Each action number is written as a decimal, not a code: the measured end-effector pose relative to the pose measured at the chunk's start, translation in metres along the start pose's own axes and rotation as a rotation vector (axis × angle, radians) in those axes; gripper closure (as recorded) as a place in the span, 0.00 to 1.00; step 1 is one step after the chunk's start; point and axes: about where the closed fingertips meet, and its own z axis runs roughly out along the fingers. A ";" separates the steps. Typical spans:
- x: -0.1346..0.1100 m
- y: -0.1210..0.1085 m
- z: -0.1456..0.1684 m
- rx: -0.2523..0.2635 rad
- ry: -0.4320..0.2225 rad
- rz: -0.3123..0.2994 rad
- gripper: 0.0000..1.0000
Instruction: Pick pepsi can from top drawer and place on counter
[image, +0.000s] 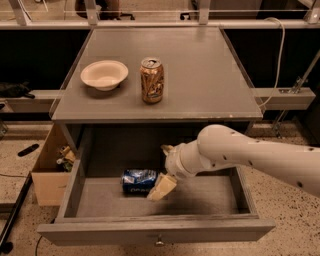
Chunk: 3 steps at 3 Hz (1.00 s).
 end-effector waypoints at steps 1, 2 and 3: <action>-0.011 -0.005 0.017 -0.028 -0.026 -0.016 0.00; -0.006 -0.003 0.021 -0.040 -0.053 -0.005 0.00; 0.006 0.002 0.017 -0.038 -0.048 0.013 0.00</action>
Offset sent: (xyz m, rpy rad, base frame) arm 0.0143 0.0209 -0.0154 0.0906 0.0136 0.0463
